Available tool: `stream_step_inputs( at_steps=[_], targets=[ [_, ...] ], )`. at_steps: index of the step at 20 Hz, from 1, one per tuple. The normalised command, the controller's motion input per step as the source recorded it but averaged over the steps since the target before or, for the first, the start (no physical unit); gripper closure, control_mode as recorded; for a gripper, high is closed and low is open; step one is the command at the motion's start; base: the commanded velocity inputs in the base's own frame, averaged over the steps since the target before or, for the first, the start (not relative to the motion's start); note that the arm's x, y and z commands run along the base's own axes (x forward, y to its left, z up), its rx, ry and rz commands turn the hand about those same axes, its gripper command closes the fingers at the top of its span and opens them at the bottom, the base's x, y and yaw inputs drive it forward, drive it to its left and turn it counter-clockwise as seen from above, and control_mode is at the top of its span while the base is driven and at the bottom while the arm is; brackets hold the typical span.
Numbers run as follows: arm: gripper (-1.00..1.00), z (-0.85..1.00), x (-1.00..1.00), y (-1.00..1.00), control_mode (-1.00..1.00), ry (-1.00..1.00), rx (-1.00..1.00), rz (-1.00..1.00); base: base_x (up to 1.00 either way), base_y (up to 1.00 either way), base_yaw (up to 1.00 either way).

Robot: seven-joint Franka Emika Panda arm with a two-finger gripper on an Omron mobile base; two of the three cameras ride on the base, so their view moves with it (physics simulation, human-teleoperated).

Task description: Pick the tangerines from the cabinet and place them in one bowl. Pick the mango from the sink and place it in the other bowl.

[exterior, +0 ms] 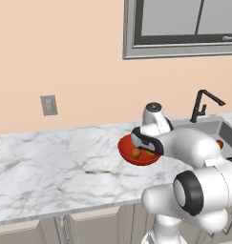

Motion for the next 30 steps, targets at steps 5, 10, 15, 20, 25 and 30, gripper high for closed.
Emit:
stream_step_inputs(
  at_steps=[5, 10, 15, 20, 25, 30],
  targets=[
    [-1.00, 0.35, -0.40, -0.07, -1.00, 0.00, 0.03, 0.00, 0.00, 0.00, 0.00],
    [-1.00, 0.19, -0.50, -0.19, -1.00, -0.10, 0.07, 0.00, 0.00, 0.00, 0.00],
    [-1.00, 0.00, -0.42, -0.02, -1.00, -0.13, 0.05, 0.00, 0.00, 0.00, 0.00],
    [-1.00, 0.05, -0.25, 0.00, -1.00, -0.14, 0.01, 0.01, 0.00, 0.00, 0.00],
    [-1.00, 0.10, -0.23, 0.00, -1.00, -0.15, 0.01, 0.00, 0.00, 0.00, 0.00],
    [-1.00, 0.04, -0.08, 0.00, -1.00, -0.10, 0.01, 0.01, 0.00, 0.00, 0.00]
  ],
)
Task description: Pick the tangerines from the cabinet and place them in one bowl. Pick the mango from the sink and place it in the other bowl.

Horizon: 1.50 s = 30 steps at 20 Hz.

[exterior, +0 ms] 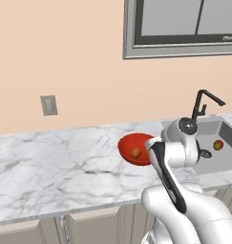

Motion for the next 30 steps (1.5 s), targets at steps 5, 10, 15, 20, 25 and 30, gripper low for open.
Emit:
stream_step_inputs(
  at_steps=[5, 10, 15, 20, 25, 30],
  targets=[
    [-1.00, 0.00, 0.00, 0.00, 1.00, -0.02, 0.00, 0.00, 0.00, 0.00, 0.00],
    [-1.00, 0.00, 0.00, 0.00, 1.00, 0.00, 0.00, 0.00, -0.29, 0.00, 0.04],
    [-1.00, 0.00, 0.00, 0.00, 1.00, 0.00, 0.00, 0.00, -0.51, -0.05, 0.06],
    [-1.00, 0.00, 0.00, 0.00, 1.00, 0.00, 0.00, 0.00, -0.23, -0.21, 0.02],
    [-1.00, 0.00, 0.00, 0.00, 1.00, 0.00, 0.00, 0.00, 0.02, -0.61, 0.01],
    [-1.00, 0.00, 0.00, 0.00, 1.00, 0.00, 0.00, 0.00, 0.08, -0.72, 0.02]
  ],
)
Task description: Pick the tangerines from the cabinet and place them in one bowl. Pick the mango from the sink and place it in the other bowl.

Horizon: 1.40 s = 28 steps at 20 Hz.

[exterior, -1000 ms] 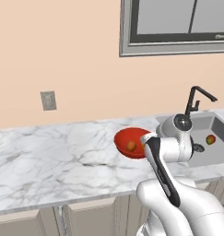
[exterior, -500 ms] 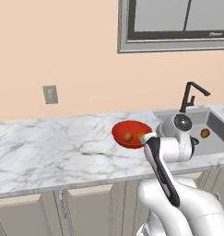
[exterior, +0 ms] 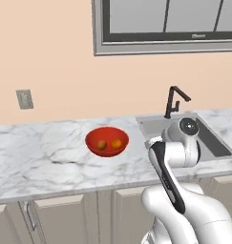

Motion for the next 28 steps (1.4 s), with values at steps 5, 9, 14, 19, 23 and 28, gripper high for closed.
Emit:
stream_step_inputs(
  at_steps=[5, 9, 14, 19, 23, 28],
  targets=[
    [-1.00, 0.00, 0.00, 0.00, 1.00, 0.00, 0.00, 0.00, 0.07, -0.71, 0.02],
    [-1.00, 0.00, 0.00, 0.00, 1.00, 0.00, 0.00, 0.00, 0.09, -0.71, 0.02],
    [-1.00, 0.00, 0.00, 0.00, 1.00, 0.00, 0.00, 0.00, 0.07, -0.67, 0.02],
    [-1.00, 0.00, 0.00, 0.00, 1.00, 0.00, 0.00, 0.00, 0.10, -0.56, 0.01],
    [-1.00, 0.00, 0.00, 0.00, 1.00, 0.00, 0.00, 0.00, 0.10, -0.49, 0.01],
    [-1.00, 0.00, 0.00, 0.00, 1.00, 0.00, 0.00, 0.00, 0.28, -0.20, 0.01]
  ],
)
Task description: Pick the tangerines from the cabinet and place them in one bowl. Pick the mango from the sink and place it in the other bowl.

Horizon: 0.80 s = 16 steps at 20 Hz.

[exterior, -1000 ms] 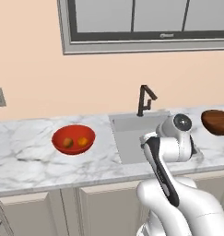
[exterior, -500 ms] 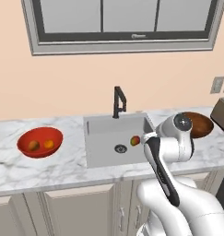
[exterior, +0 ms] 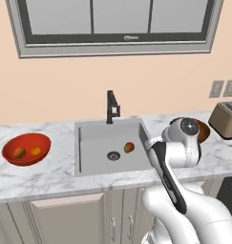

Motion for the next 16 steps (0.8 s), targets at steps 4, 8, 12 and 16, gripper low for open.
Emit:
stream_step_inputs(
  at_steps=[4, 8, 12, 16],
  targets=[
    [-1.00, 0.00, 0.00, 0.00, 1.00, 0.00, 0.00, 0.00, 0.60, -0.02, 0.01],
    [-1.00, 0.00, 0.00, 0.00, 1.00, 0.00, 0.00, 0.00, 0.55, -0.15, 0.00],
    [-1.00, 0.00, 0.00, 0.00, 1.00, 0.00, 0.00, 0.00, 0.46, -0.28, 0.00],
    [-1.00, 0.00, 0.00, 0.00, 1.00, 0.00, 0.00, 0.00, 0.60, -0.35, 0.00]
  ],
)
